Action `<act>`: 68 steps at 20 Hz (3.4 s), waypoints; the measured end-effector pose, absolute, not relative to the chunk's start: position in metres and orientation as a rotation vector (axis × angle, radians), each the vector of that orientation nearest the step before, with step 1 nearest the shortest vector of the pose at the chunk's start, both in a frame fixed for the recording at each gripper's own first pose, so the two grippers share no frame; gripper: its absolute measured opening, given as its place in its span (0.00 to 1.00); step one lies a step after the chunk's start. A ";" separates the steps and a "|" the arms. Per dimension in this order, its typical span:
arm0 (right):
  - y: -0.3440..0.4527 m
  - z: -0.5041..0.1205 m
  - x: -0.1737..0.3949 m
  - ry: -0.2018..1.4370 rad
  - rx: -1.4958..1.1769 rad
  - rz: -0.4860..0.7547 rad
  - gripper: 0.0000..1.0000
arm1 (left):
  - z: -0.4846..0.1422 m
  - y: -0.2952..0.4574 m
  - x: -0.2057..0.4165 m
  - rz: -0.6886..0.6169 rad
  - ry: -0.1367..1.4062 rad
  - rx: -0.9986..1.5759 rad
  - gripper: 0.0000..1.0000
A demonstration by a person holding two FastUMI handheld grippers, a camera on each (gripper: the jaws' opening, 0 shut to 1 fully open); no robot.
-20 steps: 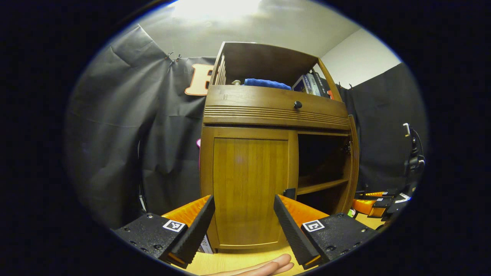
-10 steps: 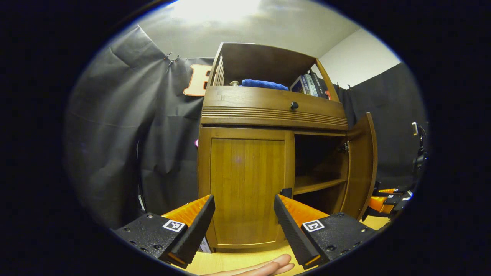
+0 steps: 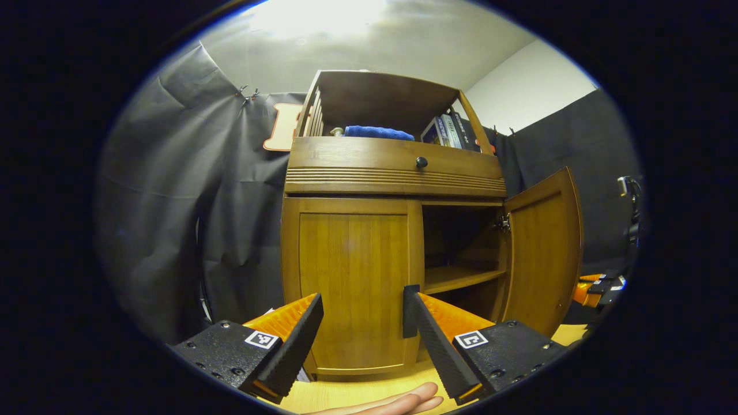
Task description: Open the right door of the double-door shoe cabinet with the right hand, and open the left door with the left hand.
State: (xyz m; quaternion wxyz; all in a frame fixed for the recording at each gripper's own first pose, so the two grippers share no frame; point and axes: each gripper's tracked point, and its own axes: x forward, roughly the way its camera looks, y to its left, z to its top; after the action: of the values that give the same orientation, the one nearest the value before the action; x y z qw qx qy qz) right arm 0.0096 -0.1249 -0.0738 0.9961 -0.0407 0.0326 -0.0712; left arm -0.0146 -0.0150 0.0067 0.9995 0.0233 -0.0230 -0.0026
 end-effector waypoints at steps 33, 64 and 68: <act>-0.225 -0.081 0.035 0.087 0.030 0.172 0.01 | -0.026 -0.041 0.017 -0.060 0.044 0.013 0.92; -0.161 -0.021 -0.112 -0.183 0.051 0.114 1.00 | -0.124 -0.084 0.176 -0.082 0.165 0.090 0.36; -0.141 -0.002 -0.122 -0.192 0.037 0.129 1.00 | -0.125 -0.085 0.166 -0.111 0.178 0.087 0.31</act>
State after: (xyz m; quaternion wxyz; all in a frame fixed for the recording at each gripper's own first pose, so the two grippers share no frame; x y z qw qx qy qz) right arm -0.1224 -0.1407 -0.0017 0.9931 0.0187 -0.0958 0.0643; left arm 0.1661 -0.0851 -0.1254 0.9935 0.0436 0.0890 -0.0552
